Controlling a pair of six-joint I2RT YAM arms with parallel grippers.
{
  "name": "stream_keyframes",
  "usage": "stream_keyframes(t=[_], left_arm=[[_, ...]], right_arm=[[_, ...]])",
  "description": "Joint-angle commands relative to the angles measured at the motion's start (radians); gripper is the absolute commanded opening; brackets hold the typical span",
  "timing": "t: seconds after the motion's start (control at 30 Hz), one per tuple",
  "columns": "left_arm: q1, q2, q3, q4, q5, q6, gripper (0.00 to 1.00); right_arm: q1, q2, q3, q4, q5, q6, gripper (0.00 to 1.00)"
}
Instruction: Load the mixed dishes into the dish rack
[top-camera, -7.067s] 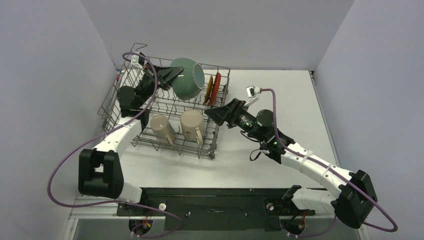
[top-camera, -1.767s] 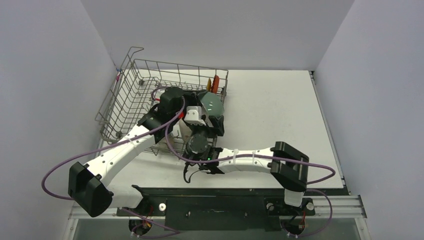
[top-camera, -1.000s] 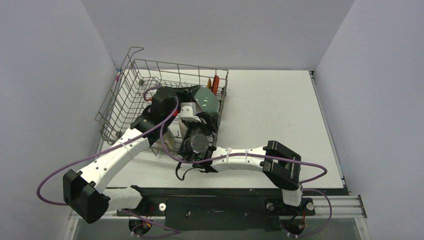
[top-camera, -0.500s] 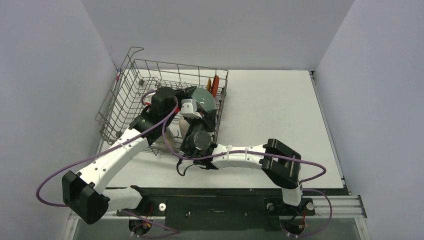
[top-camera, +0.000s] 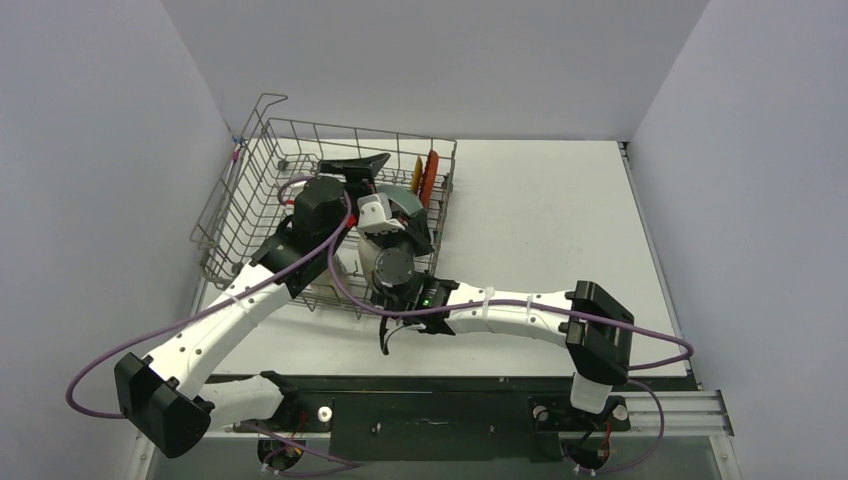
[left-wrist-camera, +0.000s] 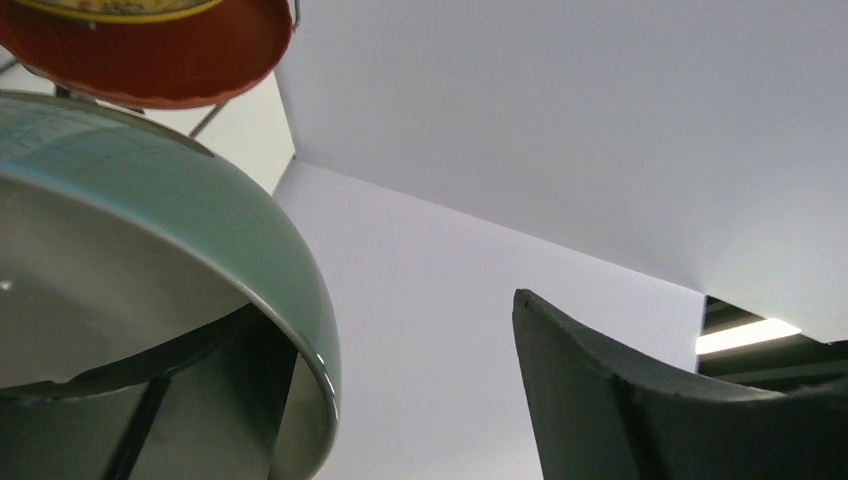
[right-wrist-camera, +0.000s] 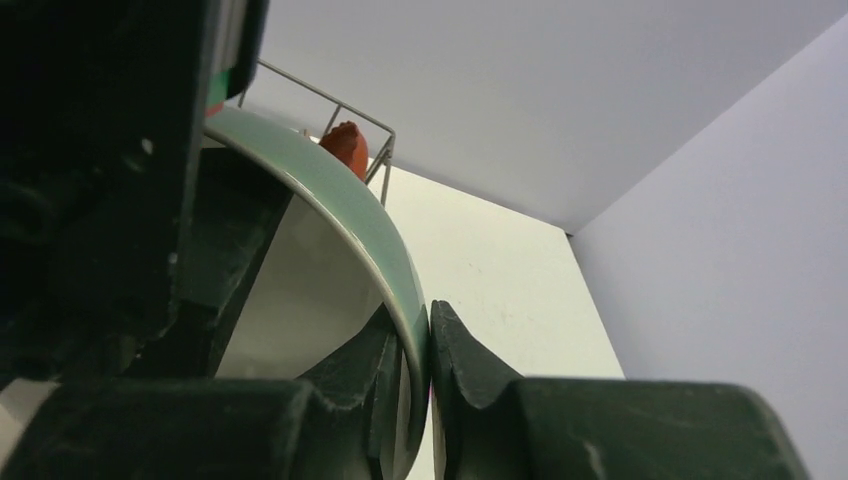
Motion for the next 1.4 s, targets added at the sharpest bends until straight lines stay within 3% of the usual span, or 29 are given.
stream_keyframes(t=[0.0,0.13,0.4,0.6,0.67,0.77,0.9,1.1,1.23,1.37], left_arm=[[-0.031,-0.119,0.039,0.074,-0.037,0.075,0.78],[-0.028,-0.172,0.036,0.027,-0.095,0.191,0.99],[-0.003,-0.286,-0.013,-0.02,-0.165,0.415,0.96],[0.038,-0.349,-0.006,-0.058,-0.257,0.662,0.96],[0.068,-0.339,0.006,-0.075,-0.237,0.683,0.96],[0.139,-0.325,-0.005,-0.083,-0.137,0.591,0.96],[0.222,-0.297,0.009,-0.064,-0.039,0.592,0.96],[0.317,-0.315,0.021,-0.081,0.061,0.867,0.97],[0.401,-0.315,0.034,-0.144,0.225,1.061,0.97],[0.415,-0.289,0.045,-0.216,0.383,1.214,0.97]], right_arm=[[-0.088,-0.087,0.082,-0.086,-0.025,0.182,0.0],[-0.112,-0.087,0.106,-0.166,-0.065,0.297,0.0],[-0.15,-0.055,0.128,-0.235,-0.12,0.43,0.0],[-0.154,-0.05,0.086,-0.2,-0.166,0.43,0.0],[-0.139,-0.05,0.064,-0.157,-0.182,0.392,0.0],[-0.1,-0.046,0.023,-0.059,-0.198,0.305,0.0],[-0.098,-0.048,0.044,-0.114,-0.214,0.338,0.0],[-0.131,-0.118,0.057,-0.273,-0.289,0.557,0.0],[-0.188,-0.164,0.079,-0.401,-0.425,0.739,0.0],[-0.266,-0.214,0.075,-0.475,-0.553,0.876,0.0]])
